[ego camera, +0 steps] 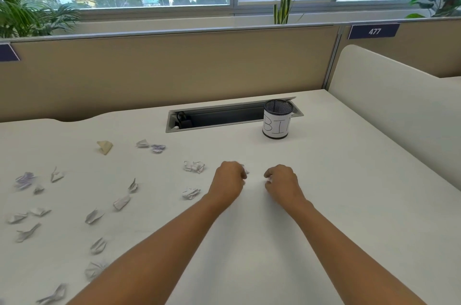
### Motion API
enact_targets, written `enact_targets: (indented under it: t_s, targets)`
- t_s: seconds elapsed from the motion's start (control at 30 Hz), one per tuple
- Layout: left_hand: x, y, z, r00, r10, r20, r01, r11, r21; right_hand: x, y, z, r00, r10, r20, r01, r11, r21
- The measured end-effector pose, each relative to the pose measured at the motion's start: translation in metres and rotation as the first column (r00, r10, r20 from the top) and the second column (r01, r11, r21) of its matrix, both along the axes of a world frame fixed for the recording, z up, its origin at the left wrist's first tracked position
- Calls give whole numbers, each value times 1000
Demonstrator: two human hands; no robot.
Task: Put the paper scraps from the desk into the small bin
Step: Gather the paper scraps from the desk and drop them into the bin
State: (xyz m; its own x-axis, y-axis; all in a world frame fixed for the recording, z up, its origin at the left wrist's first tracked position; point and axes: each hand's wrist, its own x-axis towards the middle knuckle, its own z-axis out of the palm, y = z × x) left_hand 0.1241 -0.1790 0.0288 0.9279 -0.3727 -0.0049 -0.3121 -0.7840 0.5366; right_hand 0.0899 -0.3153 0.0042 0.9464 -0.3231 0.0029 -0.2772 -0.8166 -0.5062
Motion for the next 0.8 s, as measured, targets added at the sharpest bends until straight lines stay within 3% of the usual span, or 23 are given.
enact_targets:
  t_s: [0.1, 0.43, 0.63, 0.8]
  targets:
    - [19, -16, 21, 999, -14, -34, 12, 998, -66, 8, -4, 17, 998, 5, 62, -6, 1000, 4]
    - [98, -70, 85, 998, -46, 53, 56, 980, -193, 72, -43, 83, 947, -133, 291, 115, 990, 79]
    - [139, -110, 97, 994, -62, 87, 76, 982, -174, 121, -67, 103, 933, -180, 312, 164, 983, 76]
    - [160, -130, 89, 1000, -17, 15, 20, 969, -248, 146, -77, 96, 939, -202, 279, 189, 979, 73]
